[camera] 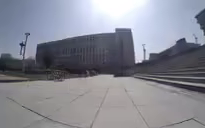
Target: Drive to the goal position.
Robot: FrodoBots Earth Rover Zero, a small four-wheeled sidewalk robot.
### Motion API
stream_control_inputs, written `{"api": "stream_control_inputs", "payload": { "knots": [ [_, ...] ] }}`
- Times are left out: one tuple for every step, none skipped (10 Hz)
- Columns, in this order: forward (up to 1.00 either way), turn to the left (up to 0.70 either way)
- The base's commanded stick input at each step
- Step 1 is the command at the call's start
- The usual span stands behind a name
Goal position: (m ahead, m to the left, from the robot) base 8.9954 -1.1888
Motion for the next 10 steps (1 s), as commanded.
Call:
{"api": "stream_control_inputs", "payload": {
  "knots": [
    [0.7,0.08],
    [0.7,0.07],
    [0.7,0.07],
    [0.7,0.06],
    [0.7,0.06],
    [0.7,0.06],
    [0.7,0.05],
    [0.7,0.05],
    [0.7,0.06],
    [0.7,0.13]
  ]
}}
